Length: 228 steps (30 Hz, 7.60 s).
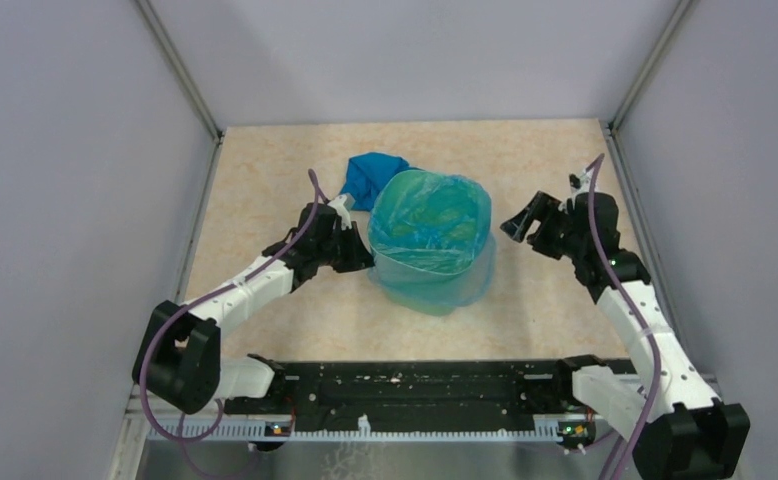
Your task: Put the trash bags into the trash bin
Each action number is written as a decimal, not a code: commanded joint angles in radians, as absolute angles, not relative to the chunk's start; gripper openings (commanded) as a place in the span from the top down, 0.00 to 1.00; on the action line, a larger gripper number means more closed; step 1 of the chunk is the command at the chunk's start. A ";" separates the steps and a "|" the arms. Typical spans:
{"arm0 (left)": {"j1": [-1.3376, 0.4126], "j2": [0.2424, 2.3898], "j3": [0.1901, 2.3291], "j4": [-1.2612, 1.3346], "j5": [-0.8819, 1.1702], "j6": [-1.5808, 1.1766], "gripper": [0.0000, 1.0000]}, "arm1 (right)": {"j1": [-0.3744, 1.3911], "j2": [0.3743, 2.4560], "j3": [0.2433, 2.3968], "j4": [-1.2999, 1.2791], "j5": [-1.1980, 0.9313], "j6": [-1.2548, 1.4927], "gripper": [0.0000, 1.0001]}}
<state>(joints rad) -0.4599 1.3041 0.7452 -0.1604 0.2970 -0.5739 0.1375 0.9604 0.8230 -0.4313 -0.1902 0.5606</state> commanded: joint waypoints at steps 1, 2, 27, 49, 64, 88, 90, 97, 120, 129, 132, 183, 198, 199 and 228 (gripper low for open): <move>-0.464 1.285 0.772 -0.130 0.294 -0.566 1.00 | 0.132 0.832 0.731 -0.329 -0.341 0.710 0.26; -0.465 1.287 0.774 -0.131 0.295 -0.566 1.00 | 0.132 0.804 0.699 -0.300 -0.360 0.747 0.26; -0.464 1.295 0.797 -0.144 0.301 -0.560 1.00 | 0.132 0.576 0.066 0.723 -0.469 1.489 0.37; -0.464 1.305 0.810 -0.149 0.305 -0.557 1.00 | 0.132 0.663 0.075 0.694 -0.509 1.465 0.53; -0.464 1.310 0.812 -0.156 0.292 -0.550 1.00 | 0.132 0.648 0.252 0.195 -0.432 1.152 1.00; -0.463 1.387 0.806 -0.167 0.236 -0.546 1.00 | 0.322 1.035 0.379 -0.078 -0.010 0.786 1.00; -0.463 1.393 0.809 -0.176 0.228 -0.545 1.00 | 0.335 1.080 0.396 -0.091 0.053 0.768 1.00; -0.458 1.407 0.816 -0.212 0.185 -0.535 1.00 | 0.334 1.161 0.460 -0.141 0.189 0.715 1.00; -0.448 1.388 0.834 -0.260 0.207 -0.512 0.81 | 0.316 1.022 0.702 -0.466 0.234 0.612 0.53; -0.448 1.332 0.846 -0.302 0.192 -0.489 0.65 | 0.321 0.993 1.023 -0.690 0.184 0.527 0.48; -0.448 1.314 0.844 -0.312 0.191 -0.485 0.63 | 0.337 1.003 1.127 -0.749 0.185 0.515 0.47; -0.689 1.301 0.865 -0.201 0.098 -0.622 0.64 | 0.793 1.461 1.508 -0.940 0.249 0.443 0.31; -0.668 1.255 0.863 -0.266 -0.028 -0.588 0.59 | 0.793 1.460 1.348 -0.886 0.233 0.477 0.30; -0.662 1.254 0.861 -0.266 -0.023 -0.585 0.59 | 0.793 1.465 1.342 -0.878 0.230 0.477 0.30; -0.639 1.299 0.856 -0.236 0.046 -0.552 0.64 | 0.776 1.593 1.230 -0.717 0.209 0.409 0.30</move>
<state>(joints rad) -0.6422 1.2881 0.8463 -0.2714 0.0376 -0.5724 0.7822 1.5852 1.2476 -0.7811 0.2165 0.4374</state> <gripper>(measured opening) 0.360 0.702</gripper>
